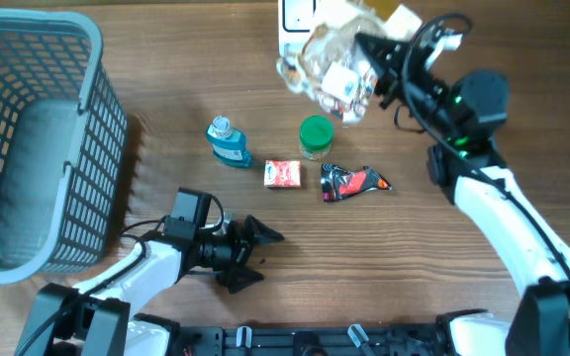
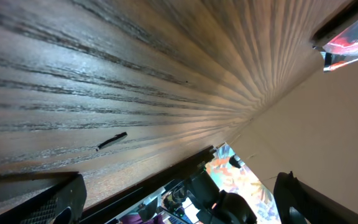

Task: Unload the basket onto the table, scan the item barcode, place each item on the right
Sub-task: 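Carry the bag to the white scanner and hold it over it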

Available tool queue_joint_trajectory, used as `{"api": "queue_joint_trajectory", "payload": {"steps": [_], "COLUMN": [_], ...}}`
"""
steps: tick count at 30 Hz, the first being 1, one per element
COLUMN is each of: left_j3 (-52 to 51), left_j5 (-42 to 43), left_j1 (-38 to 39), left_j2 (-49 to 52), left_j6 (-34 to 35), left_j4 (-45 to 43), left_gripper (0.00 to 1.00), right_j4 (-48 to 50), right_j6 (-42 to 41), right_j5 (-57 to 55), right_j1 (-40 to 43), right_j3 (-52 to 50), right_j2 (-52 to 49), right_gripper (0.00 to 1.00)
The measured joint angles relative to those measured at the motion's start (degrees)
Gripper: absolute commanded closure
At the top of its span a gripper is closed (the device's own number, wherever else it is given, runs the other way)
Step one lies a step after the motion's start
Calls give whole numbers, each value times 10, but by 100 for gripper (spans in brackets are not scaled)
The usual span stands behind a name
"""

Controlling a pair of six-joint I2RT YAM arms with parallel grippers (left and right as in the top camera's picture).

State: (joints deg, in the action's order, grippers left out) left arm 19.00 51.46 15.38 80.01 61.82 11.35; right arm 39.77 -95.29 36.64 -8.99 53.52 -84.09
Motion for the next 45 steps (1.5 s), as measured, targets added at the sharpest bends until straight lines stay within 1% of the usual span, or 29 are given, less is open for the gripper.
{"api": "queue_joint_trajectory", "payload": {"steps": [3,5,10,13,16,18,22,24,29,32,35,37,40,41,42,44,45], "left_j3": [1,1,2,2,2,3,3,3,4,4,4,4,4,4,4,4,4], "left_j5": [0,0,0,-1,-2,-2,-6,-6,-6,-7,-8,-8,-10,-10,-11,-11,-11], "left_j1": [0,0,0,0,0,0,0,0,1,1,1,1,1,1,1,1,1], "left_j2": [0,0,-1,-1,-1,-2,-2,-2,-2,-2,-2,-2,-3,-3,-4,-4,-4], "left_j6": [0,0,0,1,3,3,5,5,5,6,7,7,10,11,11,11,11], "left_j4": [0,0,0,0,0,0,2,2,2,3,3,3,3,3,3,3,4], "left_gripper": [2,2,0,0,0,0,0,0,0,0,0,0,0,0,0,0,0], "right_j4": [-77,-106,-136,-145,-193,-202,-97,-93,-103,-122,-131,-132,-120,-108,-93,-61,-52], "right_j6": [37,56,89,159,265,358,533,584,714,801,894,980,1120,1155,1238,1322,1348], "right_j5": [-31,-50,-81,-84,-98,-127,-179,-200,-242,-276,-305,-337,-370,-377,-387,-396,-397], "right_j1": [0,-1,-14,-27,-41,-48,-47,-47,-49,-57,-71,-92,-128,-137,-150,-169,-171], "right_j3": [55,67,70,70,72,72,77,90,180,276,349,382,391,391,393,394,394], "right_j2": [22,34,48,48,48,47,8,-22,-141,-221,-273,-302,-325,-332,-344,-374,-381], "right_gripper": [95,95,95,95,95,95,95,95,95,95,95,95,95,95,95,95,95]}}
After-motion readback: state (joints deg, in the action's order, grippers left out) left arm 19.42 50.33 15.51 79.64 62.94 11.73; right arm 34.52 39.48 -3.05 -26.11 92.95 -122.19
